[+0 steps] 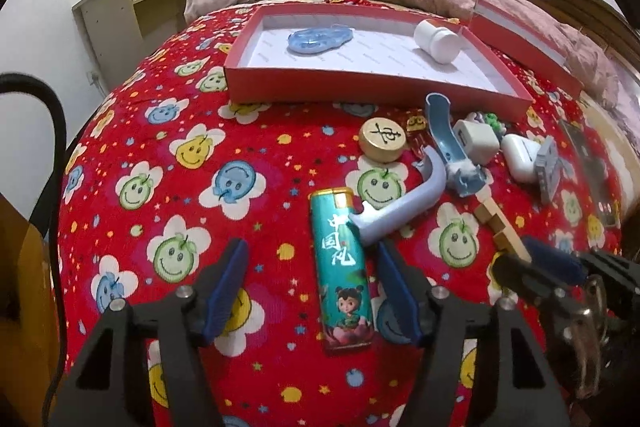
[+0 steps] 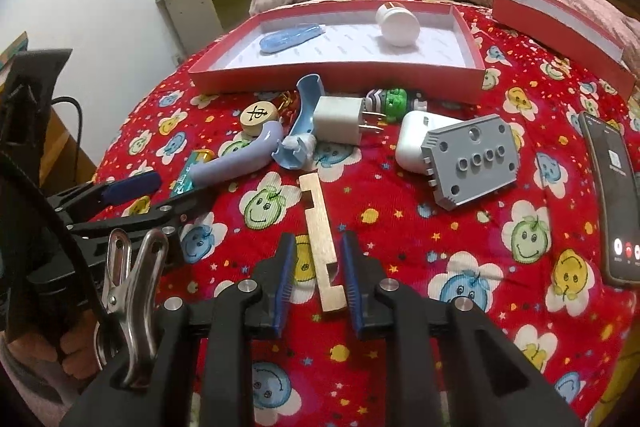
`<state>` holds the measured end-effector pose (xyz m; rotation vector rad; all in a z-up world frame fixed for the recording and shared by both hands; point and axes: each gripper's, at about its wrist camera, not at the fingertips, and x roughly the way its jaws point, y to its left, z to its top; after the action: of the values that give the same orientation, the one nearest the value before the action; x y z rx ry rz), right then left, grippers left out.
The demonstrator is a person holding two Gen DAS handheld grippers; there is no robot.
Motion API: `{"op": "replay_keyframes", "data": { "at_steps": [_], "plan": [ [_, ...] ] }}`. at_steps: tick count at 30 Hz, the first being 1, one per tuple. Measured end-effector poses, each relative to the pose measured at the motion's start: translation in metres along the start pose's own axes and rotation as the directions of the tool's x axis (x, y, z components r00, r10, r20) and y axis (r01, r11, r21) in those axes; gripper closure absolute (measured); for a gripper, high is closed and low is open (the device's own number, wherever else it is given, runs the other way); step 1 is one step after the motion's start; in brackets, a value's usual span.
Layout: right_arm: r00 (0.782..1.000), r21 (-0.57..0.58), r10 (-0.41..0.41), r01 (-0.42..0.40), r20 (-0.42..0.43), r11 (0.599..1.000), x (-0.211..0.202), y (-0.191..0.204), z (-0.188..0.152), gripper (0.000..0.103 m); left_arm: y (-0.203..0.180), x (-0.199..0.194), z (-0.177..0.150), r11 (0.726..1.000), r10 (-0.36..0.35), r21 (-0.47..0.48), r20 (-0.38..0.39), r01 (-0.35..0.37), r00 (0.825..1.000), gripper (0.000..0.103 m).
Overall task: Organize rigid objects
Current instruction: 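Grasp the wooden key piece with the right gripper while the left grasps the green lighter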
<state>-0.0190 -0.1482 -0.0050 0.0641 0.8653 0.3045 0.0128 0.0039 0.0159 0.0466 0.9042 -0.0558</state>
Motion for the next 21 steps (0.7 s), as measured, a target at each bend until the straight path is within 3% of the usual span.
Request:
{"op": "replay_keyframes", "data": {
  "at_steps": [4,7,9,21],
  "plan": [
    [0.999,-0.024,-0.036,0.036,0.011,0.999,0.000,0.006,-0.002,0.079,0.003,-0.004,0.000,1.000,-0.013,-0.018,-0.012,0.013,1.000,0.054],
    [0.997,-0.044,-0.072,0.073,0.019,0.996,0.000,0.009,-0.004,0.087,0.009,-0.009,-0.006,0.999,-0.024,-0.034,-0.015,0.024,1.000,0.066],
    [0.998,-0.036,-0.064,0.064,0.020,0.997,-0.001,0.009,-0.005,0.091,0.013,-0.011,-0.010,0.999,-0.039,-0.039,-0.019,0.038,0.999,0.067],
    [1.000,0.002,-0.003,0.003,0.018,1.000,-0.009,0.011,-0.011,0.091,0.021,-0.022,-0.022,0.994,-0.097,-0.055,-0.019,0.095,0.995,0.079]
  ]
}}
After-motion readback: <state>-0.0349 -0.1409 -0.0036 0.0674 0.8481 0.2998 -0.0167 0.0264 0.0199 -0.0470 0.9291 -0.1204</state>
